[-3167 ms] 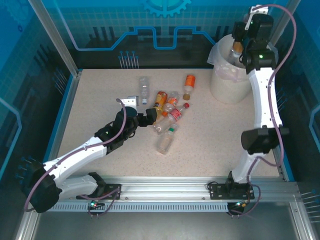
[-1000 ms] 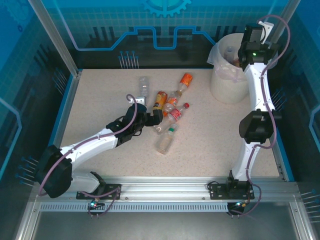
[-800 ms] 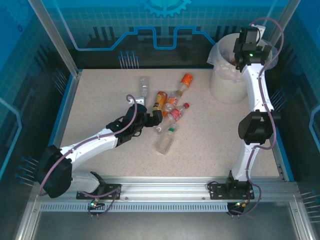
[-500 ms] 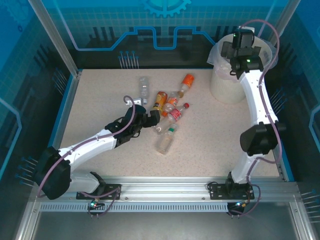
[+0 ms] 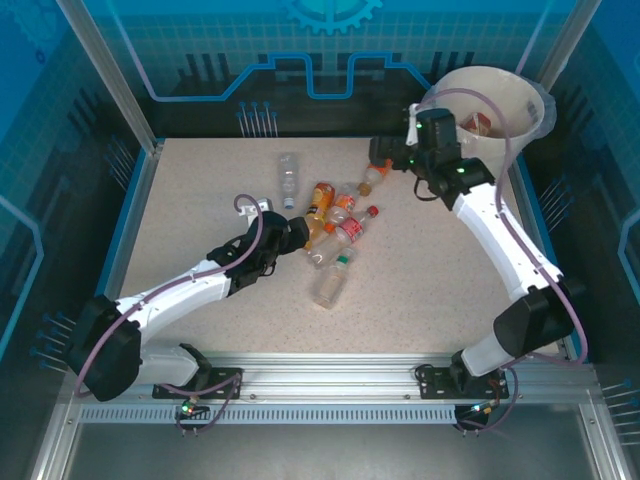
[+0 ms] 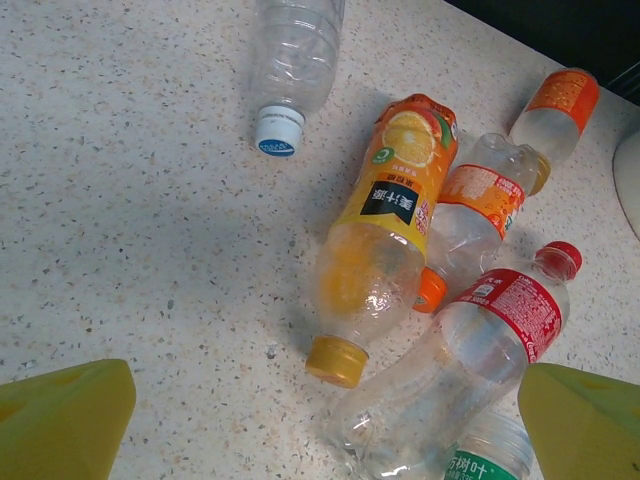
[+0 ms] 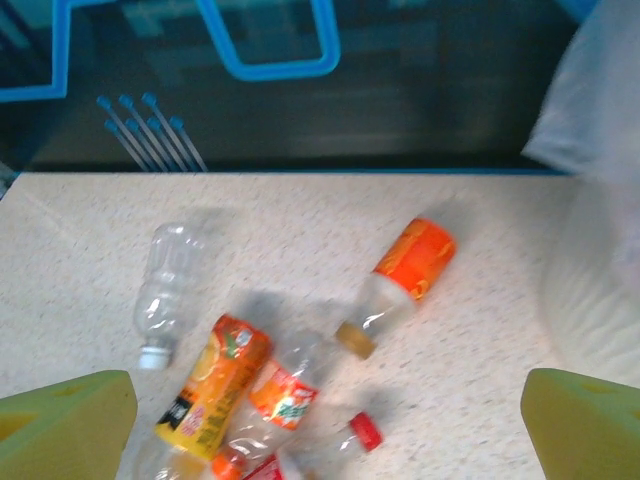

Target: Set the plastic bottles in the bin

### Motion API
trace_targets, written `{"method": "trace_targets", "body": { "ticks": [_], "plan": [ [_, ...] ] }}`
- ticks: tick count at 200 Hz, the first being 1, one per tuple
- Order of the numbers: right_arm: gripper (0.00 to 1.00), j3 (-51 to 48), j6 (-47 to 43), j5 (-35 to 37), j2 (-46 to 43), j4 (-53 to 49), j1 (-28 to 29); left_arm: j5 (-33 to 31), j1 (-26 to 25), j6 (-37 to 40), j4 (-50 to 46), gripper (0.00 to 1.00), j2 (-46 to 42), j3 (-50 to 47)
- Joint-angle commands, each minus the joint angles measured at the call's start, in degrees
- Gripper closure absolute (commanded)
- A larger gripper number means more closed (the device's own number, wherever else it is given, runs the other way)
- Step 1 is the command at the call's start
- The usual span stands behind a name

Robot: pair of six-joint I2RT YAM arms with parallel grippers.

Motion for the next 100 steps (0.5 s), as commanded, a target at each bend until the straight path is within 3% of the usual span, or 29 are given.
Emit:
{"method": "trace_targets", "body": {
  "ticks": [1,74,100],
  "plan": [
    [0.0,0.08,7.43,3.48,5.15,1.4,1.79,-1.96,0.49,-0.86,-0.61,0.01,-2.2,-0.42],
    [0.0,9.89,18.11,13.66,26.52,3.32,1.51,-3.17,0.65,0.2,-3.21,0.01,-4.16,-1.88],
    [0.0,18.81,22.47,14.74,35.08,-2.23,0.45,-3.72,0.82,0.64,-4.0,0.01,-4.31,-2.12]
  ]
}}
